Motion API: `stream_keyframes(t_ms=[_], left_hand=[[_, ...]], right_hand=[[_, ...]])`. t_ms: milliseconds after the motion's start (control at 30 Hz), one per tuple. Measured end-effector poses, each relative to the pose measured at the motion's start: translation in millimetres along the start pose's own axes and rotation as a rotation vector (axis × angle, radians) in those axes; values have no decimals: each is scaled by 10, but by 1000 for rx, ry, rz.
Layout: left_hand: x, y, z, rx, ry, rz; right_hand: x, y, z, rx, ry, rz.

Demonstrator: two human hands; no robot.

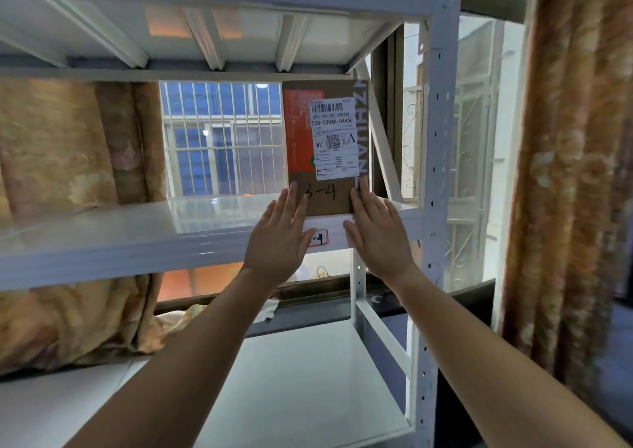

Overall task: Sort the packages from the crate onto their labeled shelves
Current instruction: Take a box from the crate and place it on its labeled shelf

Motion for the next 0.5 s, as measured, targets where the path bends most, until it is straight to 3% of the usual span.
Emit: stream_keyframes(t_ms=[233, 333, 500], left_hand=[[52, -90, -35, -19, -23, 44], [92, -157, -84, -28, -25, 49], [87, -302, -320, -57, -36, 57]], right_hand=[[-20, -176, -59, -30, -26, -57], [-71, -320, -106, 50, -51, -69], [-439, -408, -269, 227, -253, 11]])
Point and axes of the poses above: each hand's wrist, its own z-axis towards the middle knuckle, its own y-axis out of the palm, x = y × z, the point moved 5 cm from there along z, towards the middle knuckle, and after that the axes turned 8 degrees about -z, right-handed, at the moved point
